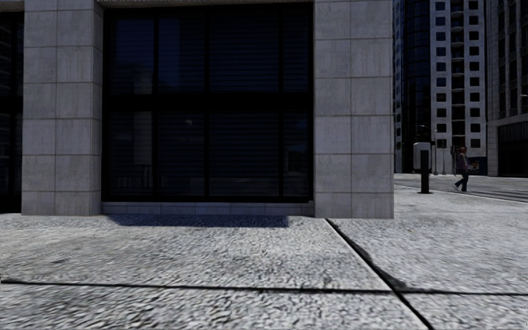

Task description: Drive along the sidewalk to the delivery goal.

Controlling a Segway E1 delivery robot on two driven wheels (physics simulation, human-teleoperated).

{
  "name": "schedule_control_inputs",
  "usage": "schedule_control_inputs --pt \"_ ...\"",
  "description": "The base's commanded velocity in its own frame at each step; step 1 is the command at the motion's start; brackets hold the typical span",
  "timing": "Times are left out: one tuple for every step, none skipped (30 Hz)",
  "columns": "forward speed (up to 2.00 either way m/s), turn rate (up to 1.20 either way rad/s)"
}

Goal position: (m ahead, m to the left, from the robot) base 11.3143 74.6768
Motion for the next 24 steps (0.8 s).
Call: schedule_control_inputs --pt "1.11 0.00" --pt "1.11 0.00" --pt "1.11 0.00" --pt "1.11 0.00" --pt "1.11 0.00" --pt "1.11 0.00" --pt "1.11 0.00" --pt "1.11 0.00" --pt "1.11 0.00" --pt "1.11 0.00" --pt "1.11 0.00" --pt "1.11 0.00" --pt "1.11 0.00" --pt "1.11 0.00" --pt "1.11 0.00" --pt "1.11 0.00" --pt "1.11 0.00" --pt "1.11 0.00" --pt "1.11 0.00" --pt "1.17 0.00" --pt "1.17 0.00" --pt "1.36 0.00" --pt "1.48 0.00" --pt "1.53 0.00"
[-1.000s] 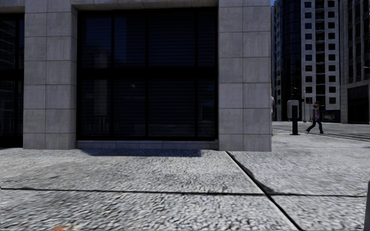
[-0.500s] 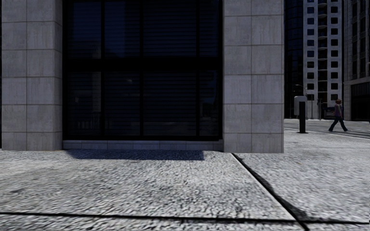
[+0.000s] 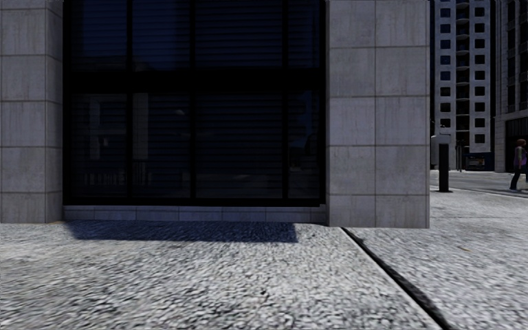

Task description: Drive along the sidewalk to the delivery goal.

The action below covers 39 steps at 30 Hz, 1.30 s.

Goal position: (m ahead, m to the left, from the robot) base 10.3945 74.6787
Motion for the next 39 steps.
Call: schedule_control_inputs --pt "1.55 0.00" --pt "1.55 0.00" --pt "1.58 0.00" --pt "1.60 0.03" --pt "1.61 0.23" --pt "1.62 0.72" --pt "1.63 1.20" --pt "1.63 1.20" --pt "1.63 1.20" --pt "1.63 1.20" --pt "1.63 1.20" --pt "1.63 1.20" --pt "1.63 1.20" --pt "1.63 1.20" --pt "1.63 1.20" --pt "1.63 1.20" --pt "1.63 1.20" --pt "1.63 1.20" --pt "1.63 1.20" --pt "1.63 1.20" --pt "1.63 1.20" --pt "1.63 1.20" --pt "1.63 1.20" --pt "1.63 1.20" --pt "1.63 1.20" --pt "1.63 1.20" --pt "1.63 1.20" --pt "1.63 1.20" --pt "1.63 1.20" --pt "1.63 1.20" --pt "1.63 1.20" --pt "1.63 1.20" --pt "1.63 1.20" --pt "1.63 1.20" --pt "1.63 1.20" --pt "1.63 1.20" --pt "1.63 1.20" --pt "1.63 1.20" --pt "1.63 1.20"
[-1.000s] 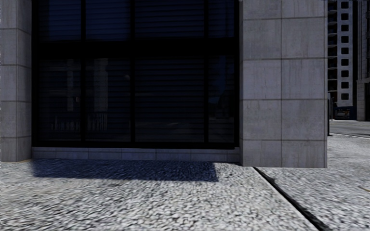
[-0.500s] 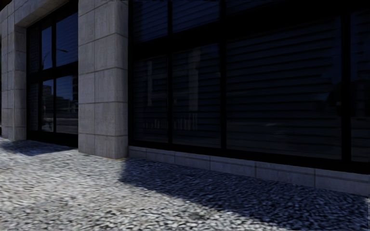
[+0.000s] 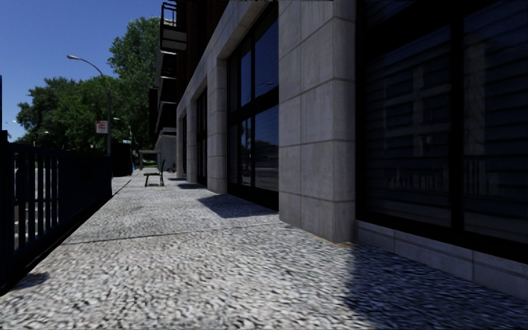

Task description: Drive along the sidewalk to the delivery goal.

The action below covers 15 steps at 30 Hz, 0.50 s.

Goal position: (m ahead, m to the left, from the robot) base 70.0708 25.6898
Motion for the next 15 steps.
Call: schedule_control_inputs --pt "1.63 1.20" --pt "1.63 1.13" --pt "1.63 1.13" --pt "1.63 0.69" --pt "1.63 0.57" --pt "1.63 0.54" --pt "1.63 0.42" --pt "1.63 0.42" --pt "1.63 0.29" --pt "1.63 0.15" --pt "1.63 0.05" --pt "1.63 0.05" --pt "1.63 0.01" --pt "1.63 0.00" --pt "1.63 0.00"
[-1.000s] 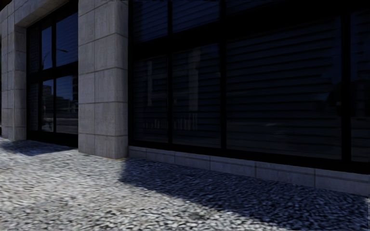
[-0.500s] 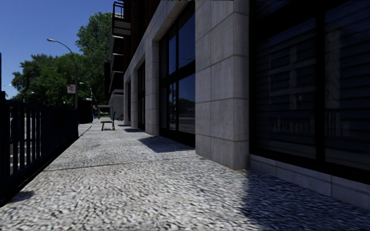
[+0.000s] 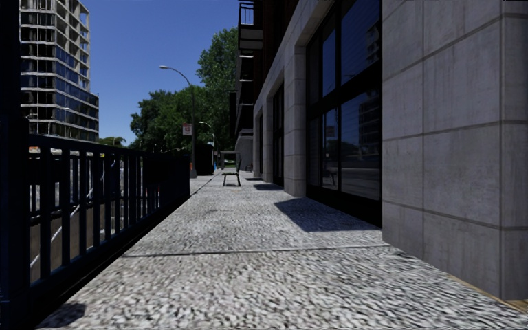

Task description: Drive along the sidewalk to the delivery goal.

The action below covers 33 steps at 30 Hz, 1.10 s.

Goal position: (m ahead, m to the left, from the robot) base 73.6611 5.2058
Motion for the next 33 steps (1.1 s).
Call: schedule_control_inputs --pt "1.63 0.00" --pt "1.63 0.00" --pt "1.63 0.00" --pt "1.63 0.00" --pt "1.63 0.00" --pt "1.63 0.00" --pt "1.63 0.00" --pt "1.63 0.00" --pt "1.63 0.00" --pt "1.63 0.00" --pt "1.63 0.00" --pt "1.63 0.07" --pt "1.63 0.30" --pt "1.63 0.59" --pt "1.63 0.79" --pt "1.63 0.79" --pt "1.63 0.91" --pt "1.63 0.93" --pt "1.63 0.85" --pt "1.63 0.38" --pt "1.63 0.38" --pt "1.63 0.24" --pt "1.63 0.18" --pt "1.63 0.11" --pt "1.63 0.09" --pt "1.63 0.09" --pt "1.63 0.08" --pt "1.63 0.08" --pt "1.63 0.08" --pt "1.63 0.08" --pt "1.63 0.08" --pt "1.63 0.07" --pt "1.63 0.07"
